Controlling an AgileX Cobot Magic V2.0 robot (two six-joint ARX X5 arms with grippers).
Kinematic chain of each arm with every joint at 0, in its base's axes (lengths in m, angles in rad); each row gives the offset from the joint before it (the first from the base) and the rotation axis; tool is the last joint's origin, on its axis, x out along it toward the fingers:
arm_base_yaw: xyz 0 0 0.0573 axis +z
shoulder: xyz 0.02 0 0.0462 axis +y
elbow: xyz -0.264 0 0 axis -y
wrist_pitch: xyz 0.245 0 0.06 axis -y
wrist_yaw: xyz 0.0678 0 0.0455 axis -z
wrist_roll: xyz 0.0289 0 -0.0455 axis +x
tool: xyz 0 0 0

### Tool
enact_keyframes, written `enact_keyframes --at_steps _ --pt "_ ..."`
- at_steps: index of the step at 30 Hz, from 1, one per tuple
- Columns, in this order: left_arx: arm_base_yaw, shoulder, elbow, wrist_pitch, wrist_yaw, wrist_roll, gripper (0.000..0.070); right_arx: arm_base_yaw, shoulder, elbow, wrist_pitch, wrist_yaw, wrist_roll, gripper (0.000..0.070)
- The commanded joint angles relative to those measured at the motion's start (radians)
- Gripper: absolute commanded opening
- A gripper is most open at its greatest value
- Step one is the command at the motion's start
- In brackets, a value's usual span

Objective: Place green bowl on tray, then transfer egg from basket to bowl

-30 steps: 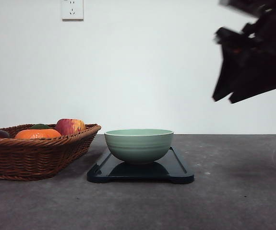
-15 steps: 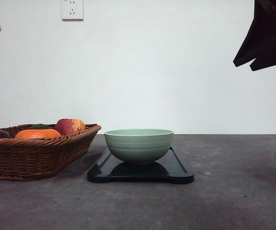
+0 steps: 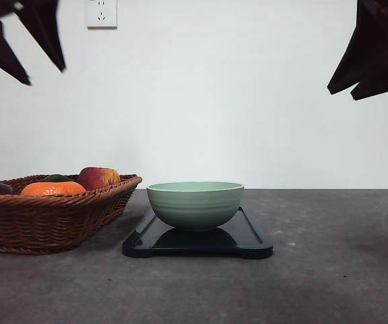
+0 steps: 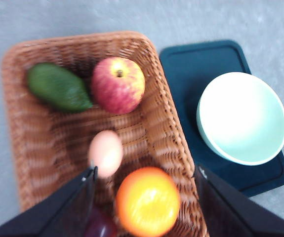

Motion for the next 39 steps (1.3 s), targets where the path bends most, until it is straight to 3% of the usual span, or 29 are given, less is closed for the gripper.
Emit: enact_keyframes --at_steps 1,11,39 --pt "-0.01 0.043 0.04 0.005 -0.006 0.021 0.0389 0.005 0.008 0.003 0.009 0.001 -0.003 0.0238" --pt "-0.047 0.178 0.076 -0.005 -0.104 0.052 0.0389 0.005 0.008 0.003 0.009 0.002 -0.003 0.0238" --pt "-0.047 0.415 0.076 0.004 -0.164 0.055 0.0389 0.005 0.008 0.003 0.009 0.008 0.003 0.0238"
